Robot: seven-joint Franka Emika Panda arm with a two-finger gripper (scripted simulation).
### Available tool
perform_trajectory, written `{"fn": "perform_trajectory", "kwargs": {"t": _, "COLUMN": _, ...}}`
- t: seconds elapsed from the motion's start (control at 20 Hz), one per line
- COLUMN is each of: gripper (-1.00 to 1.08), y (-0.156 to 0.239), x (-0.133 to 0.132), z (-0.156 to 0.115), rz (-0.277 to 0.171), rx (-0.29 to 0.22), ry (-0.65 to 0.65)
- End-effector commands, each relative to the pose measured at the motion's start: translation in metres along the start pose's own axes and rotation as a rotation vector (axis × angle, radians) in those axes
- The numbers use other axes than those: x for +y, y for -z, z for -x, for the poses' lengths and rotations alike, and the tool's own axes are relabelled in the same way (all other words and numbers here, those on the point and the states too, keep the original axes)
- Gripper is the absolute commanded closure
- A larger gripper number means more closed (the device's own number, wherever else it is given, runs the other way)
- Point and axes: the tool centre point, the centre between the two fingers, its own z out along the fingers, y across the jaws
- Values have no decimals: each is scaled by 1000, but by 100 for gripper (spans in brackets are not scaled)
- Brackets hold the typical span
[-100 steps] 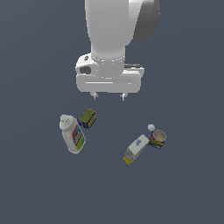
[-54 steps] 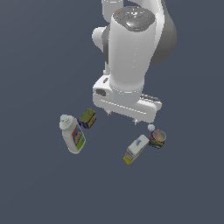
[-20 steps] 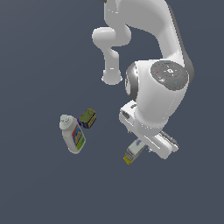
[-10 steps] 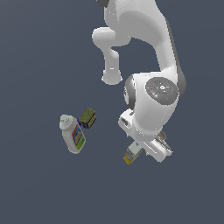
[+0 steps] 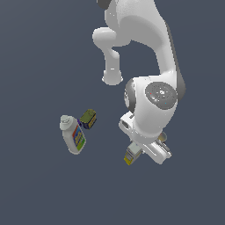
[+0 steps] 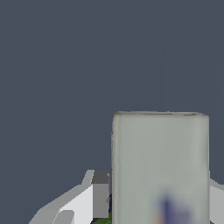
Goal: Pick up a designated object from a clutter of objects.
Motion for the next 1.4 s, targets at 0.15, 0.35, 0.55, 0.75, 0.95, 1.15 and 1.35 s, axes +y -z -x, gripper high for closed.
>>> {"fn": "perform_trajectory", "kwargs": {"t": 0.15, "gripper": 108, "y": 0, "x": 0, "z": 0, "rz": 0, "rx": 0, "ry": 0}}
{"fn": "perform_trajectory", "kwargs": {"t": 0.35, "gripper": 108, "y": 0, "x": 0, "z": 0, "rz": 0, "rx": 0, "ry": 0}}
{"fn": "perform_trajectory", "kwargs": {"t": 0.55, "gripper": 108, "y": 6, "x": 3, "z": 1, "rz": 0, "rx": 0, "ry": 0}}
{"fn": "perform_trajectory", "kwargs": {"t": 0.75, "gripper": 108, "y": 19, "x": 9, "z": 3, "rz": 0, "rx": 0, "ry": 0}}
{"fn": "perform_trajectory", "kwargs": {"t": 0.95, "gripper": 108, "y": 41, "x": 18, "z": 6, "rz": 0, "rx": 0, "ry": 0}}
{"fn": "perform_trajectory", "kwargs": {"t": 1.15, "gripper": 108, "y": 71, "x": 32, "z": 10, "rz": 0, "rx": 0, "ry": 0}}
{"fn": "perform_trajectory", "kwargs": {"t": 1.35, "gripper": 108, "y": 110, "x": 49, "z": 15, "rz": 0, "rx": 0, "ry": 0}}
